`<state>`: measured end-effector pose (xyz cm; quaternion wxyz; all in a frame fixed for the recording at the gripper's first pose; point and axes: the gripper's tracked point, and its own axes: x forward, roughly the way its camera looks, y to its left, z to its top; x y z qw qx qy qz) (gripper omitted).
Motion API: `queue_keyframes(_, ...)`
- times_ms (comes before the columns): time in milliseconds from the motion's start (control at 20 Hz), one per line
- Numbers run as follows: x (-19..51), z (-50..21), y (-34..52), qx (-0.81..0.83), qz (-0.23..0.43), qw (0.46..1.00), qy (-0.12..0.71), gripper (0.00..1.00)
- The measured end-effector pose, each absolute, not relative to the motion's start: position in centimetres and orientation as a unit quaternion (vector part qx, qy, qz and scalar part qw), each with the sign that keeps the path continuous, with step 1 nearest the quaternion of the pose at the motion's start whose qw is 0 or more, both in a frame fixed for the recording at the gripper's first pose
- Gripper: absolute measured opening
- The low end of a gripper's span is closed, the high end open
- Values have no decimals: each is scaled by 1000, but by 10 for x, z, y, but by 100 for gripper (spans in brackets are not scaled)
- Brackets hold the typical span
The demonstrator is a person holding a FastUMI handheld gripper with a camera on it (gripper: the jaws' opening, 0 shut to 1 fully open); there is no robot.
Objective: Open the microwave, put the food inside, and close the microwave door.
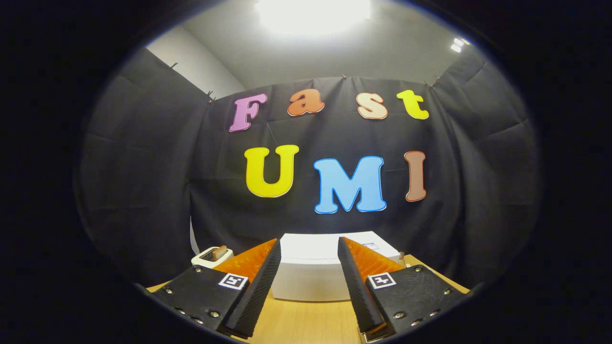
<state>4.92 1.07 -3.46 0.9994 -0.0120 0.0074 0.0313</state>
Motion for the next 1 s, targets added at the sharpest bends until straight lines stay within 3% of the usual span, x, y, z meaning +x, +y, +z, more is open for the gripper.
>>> queue_keyframes(400, 109, -117, -30, -24, -6, 999, 31, 78)
queue_keyframes(600, 145, -185, -53, -37, -10, 996, 85, 91)
queue_keyframes(1000, 204, -259, -112, 15, -58, 992, 113, 92)
